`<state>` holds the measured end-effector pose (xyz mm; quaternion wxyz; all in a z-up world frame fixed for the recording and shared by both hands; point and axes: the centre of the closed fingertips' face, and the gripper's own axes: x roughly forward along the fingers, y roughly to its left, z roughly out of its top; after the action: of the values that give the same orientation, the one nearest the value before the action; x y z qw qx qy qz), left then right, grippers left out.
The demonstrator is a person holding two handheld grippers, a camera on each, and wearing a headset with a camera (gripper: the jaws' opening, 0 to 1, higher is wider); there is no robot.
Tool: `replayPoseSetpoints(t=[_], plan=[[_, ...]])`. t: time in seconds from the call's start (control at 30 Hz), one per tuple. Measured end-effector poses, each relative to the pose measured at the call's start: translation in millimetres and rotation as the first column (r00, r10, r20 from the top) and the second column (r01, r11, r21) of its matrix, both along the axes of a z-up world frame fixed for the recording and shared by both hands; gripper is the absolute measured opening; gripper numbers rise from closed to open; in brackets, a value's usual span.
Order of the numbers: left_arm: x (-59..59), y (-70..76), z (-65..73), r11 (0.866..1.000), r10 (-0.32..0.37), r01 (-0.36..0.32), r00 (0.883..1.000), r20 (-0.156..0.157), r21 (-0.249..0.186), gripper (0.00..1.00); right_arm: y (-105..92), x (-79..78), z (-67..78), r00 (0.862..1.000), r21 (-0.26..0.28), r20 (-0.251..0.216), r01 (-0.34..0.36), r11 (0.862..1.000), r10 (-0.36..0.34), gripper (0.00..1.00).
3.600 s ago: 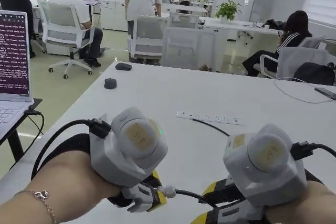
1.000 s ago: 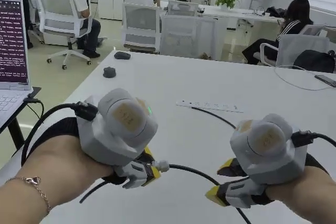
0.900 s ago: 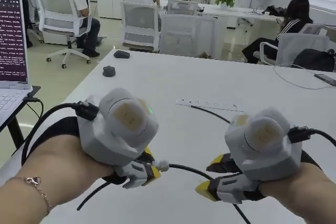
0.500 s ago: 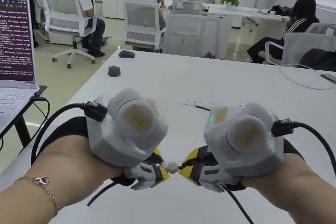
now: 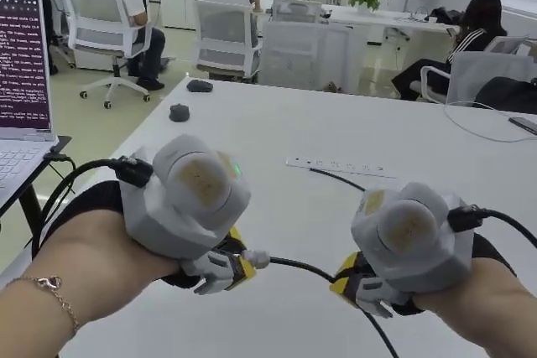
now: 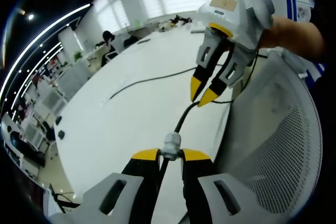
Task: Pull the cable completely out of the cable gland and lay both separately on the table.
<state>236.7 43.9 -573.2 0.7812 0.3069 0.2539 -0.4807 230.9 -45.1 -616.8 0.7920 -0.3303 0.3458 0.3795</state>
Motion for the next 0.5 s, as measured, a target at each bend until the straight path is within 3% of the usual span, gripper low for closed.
replayPoseSetpoints(t=[0.07,0.1,0.23,0.37,0.47,0.5], plan=[[0.5,-0.4,0.5,1.0,-0.001,0.001,1.0,0.002,0.0,0.16,10.9,3.4,7.8,0.999,0.045,0.036,-0.001,0.999,-0.001,0.34],[0.4,-0.8,0.7,1.0,-0.002,0.002,1.0,0.001,-0.001,0.16,20.4,3.7,13.8,0.998,0.058,0.057,-0.034,0.998,0.031,0.37],[0.8,-2.8,1.6,1.0,-0.01,0.01,1.0,0.005,0.001,0.16,47.9,4.2,26.6,0.99,0.092,0.089,-0.119,0.989,0.111,0.29],[-0.8,-8.3,6.5,1.0,-0.025,0.025,1.0,0.007,-0.011,0.16,62.8,7.1,28.6,0.978,0.066,0.115,-0.182,0.981,0.174,0.27],[-1.3,-10.5,9.2,0.999,-0.034,0.034,0.999,0.012,-0.019,0.16,65.0,8.9,29.1,0.974,0.069,0.123,-0.201,0.977,0.191,0.14],[-1.2,-10.4,9.4,0.999,-0.034,0.035,0.999,0.013,-0.019,0.16,64.6,8.8,28.5,0.973,0.067,0.121,-0.203,0.977,0.194,0.05]])
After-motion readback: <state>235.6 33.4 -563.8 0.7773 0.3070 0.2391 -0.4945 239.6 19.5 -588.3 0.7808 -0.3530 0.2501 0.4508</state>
